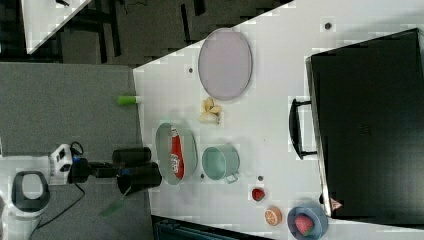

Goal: Pick ketchup from strainer and place it on the table

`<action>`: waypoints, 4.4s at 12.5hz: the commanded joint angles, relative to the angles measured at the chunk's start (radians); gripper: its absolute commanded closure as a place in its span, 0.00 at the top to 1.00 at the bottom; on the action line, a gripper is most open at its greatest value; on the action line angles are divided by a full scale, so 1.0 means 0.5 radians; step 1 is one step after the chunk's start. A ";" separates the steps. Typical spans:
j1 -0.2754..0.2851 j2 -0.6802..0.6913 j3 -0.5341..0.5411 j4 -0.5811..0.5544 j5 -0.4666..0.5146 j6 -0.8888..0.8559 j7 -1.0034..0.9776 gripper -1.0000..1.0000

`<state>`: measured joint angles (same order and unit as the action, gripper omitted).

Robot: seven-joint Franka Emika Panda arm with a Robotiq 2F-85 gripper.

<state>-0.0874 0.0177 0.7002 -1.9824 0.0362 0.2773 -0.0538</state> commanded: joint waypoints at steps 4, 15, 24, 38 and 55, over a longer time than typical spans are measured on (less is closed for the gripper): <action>-0.019 0.174 0.257 -0.224 -0.067 0.653 0.229 1.00; 0.015 0.971 0.188 -0.488 -0.801 1.467 0.759 1.00; 0.159 1.266 0.019 -0.335 -1.034 1.538 0.877 0.60; -0.107 0.591 0.408 0.010 -0.311 0.627 0.704 0.60; -0.596 0.578 -0.452 0.567 -0.334 0.068 -0.470 0.60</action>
<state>-0.3699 0.3254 0.4663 -1.6982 -0.1276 0.3203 -0.1545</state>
